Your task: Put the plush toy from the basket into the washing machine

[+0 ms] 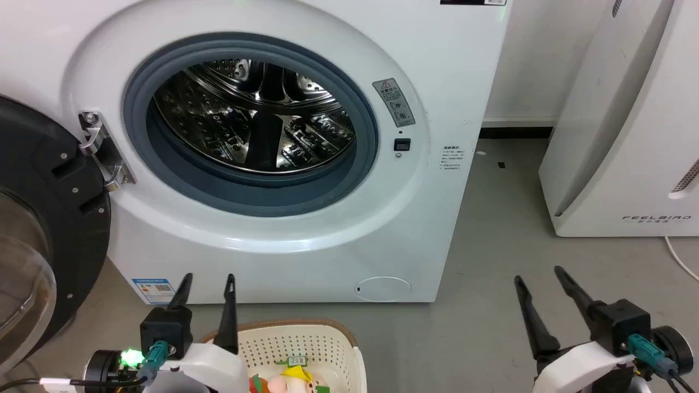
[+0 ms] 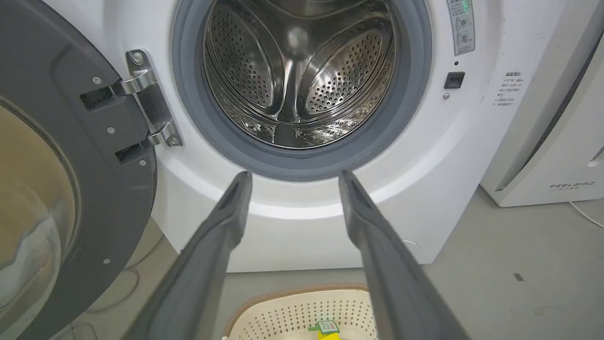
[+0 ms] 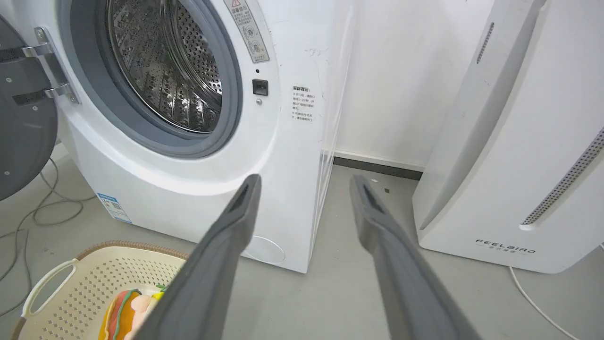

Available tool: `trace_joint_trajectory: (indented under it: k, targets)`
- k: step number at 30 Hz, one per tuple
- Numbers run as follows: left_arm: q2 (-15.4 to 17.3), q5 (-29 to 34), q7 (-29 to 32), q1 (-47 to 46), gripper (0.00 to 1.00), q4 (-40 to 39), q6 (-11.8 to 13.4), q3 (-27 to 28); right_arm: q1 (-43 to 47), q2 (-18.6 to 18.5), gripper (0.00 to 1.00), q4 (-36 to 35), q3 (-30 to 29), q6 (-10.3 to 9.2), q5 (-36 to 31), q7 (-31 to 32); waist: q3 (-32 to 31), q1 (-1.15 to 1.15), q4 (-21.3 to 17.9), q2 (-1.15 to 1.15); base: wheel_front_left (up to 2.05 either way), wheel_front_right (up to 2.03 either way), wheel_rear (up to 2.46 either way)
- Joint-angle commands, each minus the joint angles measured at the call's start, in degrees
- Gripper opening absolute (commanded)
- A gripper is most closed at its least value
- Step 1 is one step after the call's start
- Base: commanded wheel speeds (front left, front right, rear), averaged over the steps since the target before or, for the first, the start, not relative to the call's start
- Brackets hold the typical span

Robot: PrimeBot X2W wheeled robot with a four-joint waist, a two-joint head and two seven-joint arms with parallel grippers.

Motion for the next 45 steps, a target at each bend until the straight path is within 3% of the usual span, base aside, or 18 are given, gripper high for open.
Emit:
trace_joint_trajectory:
  k: [1,27,45]
  targets:
    - [0.0,0.0,-0.1,0.0,1.0,0.0,0.1,-0.1,0.0,0.0,1.0,0.0,0.0,0.0,0.1,-0.1,0.0,0.0,0.0,0.0,0.0,0.0,0.0]
    - [0.0,-1.0,-3.1,-0.7,1.0,3.3,1.2,-2.2,-0.4,0.0,1.0,-1.4,-1.3,-0.01,0.1,-3.1,2.0,0.0,-0.5,0.0,0.0,0.0,0.0]
    - [0.3,-2.4,-5.3,-5.8,1.0,15.1,0.7,-3.6,-1.9,0.0,1.0,-3.8,-1.5,-0.02,-0.2,-5.3,7.8,0.0,-1.6,0.0,0.0,0.0,0.0]
